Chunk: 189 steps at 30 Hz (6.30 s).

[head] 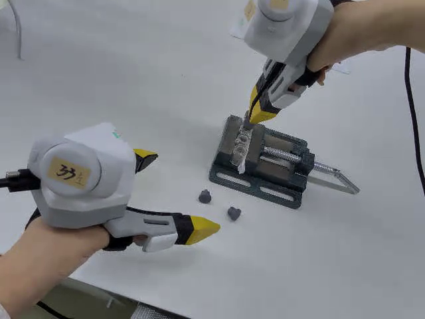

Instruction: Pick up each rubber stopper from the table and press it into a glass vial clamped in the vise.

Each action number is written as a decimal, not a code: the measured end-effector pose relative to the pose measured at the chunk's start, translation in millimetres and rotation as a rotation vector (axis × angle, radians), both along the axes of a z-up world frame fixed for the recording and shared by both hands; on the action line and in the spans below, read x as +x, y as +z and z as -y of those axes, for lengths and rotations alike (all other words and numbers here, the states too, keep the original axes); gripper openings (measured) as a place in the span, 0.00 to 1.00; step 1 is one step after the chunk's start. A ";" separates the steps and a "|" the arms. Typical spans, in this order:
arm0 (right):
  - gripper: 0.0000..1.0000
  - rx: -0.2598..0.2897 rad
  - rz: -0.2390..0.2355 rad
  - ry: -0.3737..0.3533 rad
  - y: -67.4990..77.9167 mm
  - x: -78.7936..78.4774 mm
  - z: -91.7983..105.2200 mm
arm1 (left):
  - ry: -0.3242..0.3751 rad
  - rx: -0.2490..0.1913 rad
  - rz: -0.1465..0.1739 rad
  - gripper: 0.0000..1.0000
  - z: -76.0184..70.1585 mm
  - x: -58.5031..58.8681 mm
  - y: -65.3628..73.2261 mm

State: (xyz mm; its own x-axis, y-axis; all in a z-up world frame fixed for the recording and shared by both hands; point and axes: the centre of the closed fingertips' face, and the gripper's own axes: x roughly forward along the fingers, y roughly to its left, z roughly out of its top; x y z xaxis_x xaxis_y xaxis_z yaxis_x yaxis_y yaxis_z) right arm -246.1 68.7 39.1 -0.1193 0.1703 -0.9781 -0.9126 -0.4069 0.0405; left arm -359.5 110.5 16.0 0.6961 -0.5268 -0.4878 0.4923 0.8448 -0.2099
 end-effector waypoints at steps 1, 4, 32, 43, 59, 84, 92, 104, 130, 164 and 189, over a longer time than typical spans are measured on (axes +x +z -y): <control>0.01 -0.002 0.000 0.004 -0.3 0.0 0.3 | 0.001 -0.001 -0.002 0.88 -0.1 -0.3 0.3; 0.00 0.004 -0.015 -0.002 -0.2 -3.3 -0.2 | 0.002 -0.002 -0.003 0.88 -0.3 -0.5 0.1; 0.00 -0.026 -0.003 -0.040 -4.8 -2.8 -1.2 | 0.011 -0.052 0.012 0.88 13.3 10.4 -0.9; 0.00 -0.065 0.004 -0.046 -15.2 14.5 -9.6 | 0.043 -0.061 0.013 0.87 3.0 16.0 0.7; 0.00 -0.085 -0.046 -0.061 -11.1 -4.4 1.0 | 0.046 -0.074 0.003 0.87 5.9 21.3 -0.2; 0.00 -0.051 -0.006 -0.101 -11.5 0.4 0.1 | 0.039 -0.090 0.028 0.87 16.2 30.3 11.7; 0.00 0.027 -0.020 -0.173 -8.3 1.5 1.6 | 0.048 -0.090 0.046 0.86 14.6 32.1 24.9; 0.00 0.048 -0.096 -0.188 -3.2 -1.3 3.6 | 0.050 -0.076 0.068 0.86 13.1 34.4 37.5; 0.00 0.077 -0.112 -0.199 -4.1 -2.6 -0.7 | 0.044 -0.062 0.033 0.86 7.2 28.3 26.5; 0.04 0.137 -0.171 -0.299 -1.9 -12.8 6.3 | 0.025 -0.033 0.024 0.85 17.2 24.7 26.8; 0.75 0.389 -0.044 -0.353 4.5 -50.2 34.5 | -0.009 0.014 0.045 0.86 7.3 14.2 31.9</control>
